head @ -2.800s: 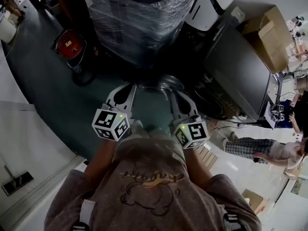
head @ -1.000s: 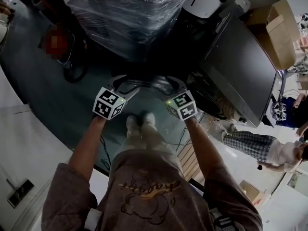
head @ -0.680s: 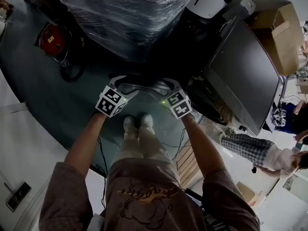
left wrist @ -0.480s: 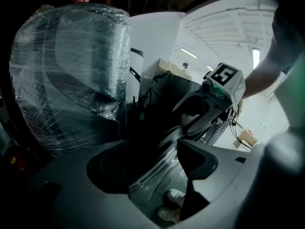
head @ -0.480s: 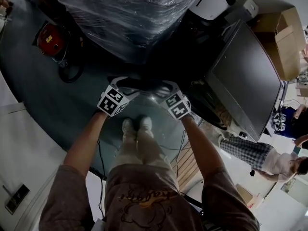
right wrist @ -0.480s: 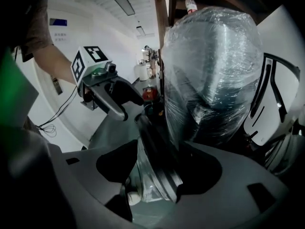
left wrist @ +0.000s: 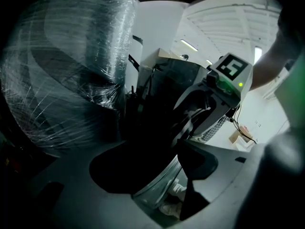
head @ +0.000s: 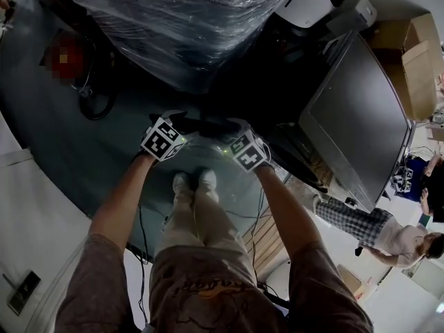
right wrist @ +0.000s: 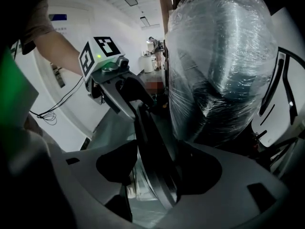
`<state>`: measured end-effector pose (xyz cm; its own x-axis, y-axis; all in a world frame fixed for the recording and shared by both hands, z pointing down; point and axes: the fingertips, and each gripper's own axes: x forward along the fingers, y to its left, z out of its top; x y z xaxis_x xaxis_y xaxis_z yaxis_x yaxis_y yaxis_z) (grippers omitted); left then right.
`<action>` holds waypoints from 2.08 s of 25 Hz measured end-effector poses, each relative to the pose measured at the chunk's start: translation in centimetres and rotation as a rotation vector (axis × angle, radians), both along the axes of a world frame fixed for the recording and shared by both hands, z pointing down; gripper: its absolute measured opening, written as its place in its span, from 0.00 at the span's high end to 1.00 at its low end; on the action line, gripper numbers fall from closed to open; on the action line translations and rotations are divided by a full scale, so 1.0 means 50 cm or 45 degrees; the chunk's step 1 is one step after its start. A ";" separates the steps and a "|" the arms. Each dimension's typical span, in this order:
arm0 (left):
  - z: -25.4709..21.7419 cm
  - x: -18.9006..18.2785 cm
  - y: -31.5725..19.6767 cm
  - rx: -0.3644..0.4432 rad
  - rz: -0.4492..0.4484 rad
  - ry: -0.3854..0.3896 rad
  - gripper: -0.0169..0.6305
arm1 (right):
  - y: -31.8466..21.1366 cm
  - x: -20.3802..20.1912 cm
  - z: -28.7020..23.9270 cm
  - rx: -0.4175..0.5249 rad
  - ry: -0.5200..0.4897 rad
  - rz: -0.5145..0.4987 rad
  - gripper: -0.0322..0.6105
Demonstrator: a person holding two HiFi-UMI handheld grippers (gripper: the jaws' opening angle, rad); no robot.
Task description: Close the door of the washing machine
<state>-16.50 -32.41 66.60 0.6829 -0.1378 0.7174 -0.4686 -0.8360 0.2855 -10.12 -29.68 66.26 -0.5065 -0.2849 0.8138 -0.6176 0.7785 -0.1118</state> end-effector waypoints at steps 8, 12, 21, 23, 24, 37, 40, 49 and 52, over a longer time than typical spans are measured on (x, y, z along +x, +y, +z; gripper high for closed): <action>0.010 0.000 0.001 -0.044 0.011 -0.014 0.54 | 0.018 0.000 0.017 -0.015 0.029 -0.034 0.58; 0.011 -0.003 0.013 -0.062 -0.005 -0.001 0.55 | 0.024 -0.003 0.018 -0.031 0.013 -0.020 0.58; 0.012 -0.017 0.066 -0.129 -0.050 0.006 0.57 | 0.060 -0.008 0.020 -0.075 0.059 -0.038 0.57; 0.012 -0.020 0.082 -0.148 -0.065 0.005 0.57 | 0.069 -0.011 0.019 -0.081 0.063 -0.045 0.56; 0.012 -0.021 0.092 -0.157 -0.070 0.006 0.58 | 0.074 -0.014 0.017 -0.080 0.057 -0.042 0.56; 0.015 -0.027 0.244 -0.280 -0.081 0.016 0.68 | 0.172 -0.022 0.017 -0.149 0.164 -0.212 0.51; 0.012 -0.023 0.271 -0.311 -0.108 0.034 0.69 | 0.192 -0.012 0.017 -0.172 0.219 -0.231 0.51; 0.006 0.003 0.352 -0.355 -0.052 -0.014 0.76 | 0.239 -0.001 -0.009 -0.184 0.144 -0.027 0.51; -0.003 0.013 0.378 -0.380 -0.043 -0.009 0.79 | 0.257 0.002 -0.016 -0.185 0.123 0.005 0.51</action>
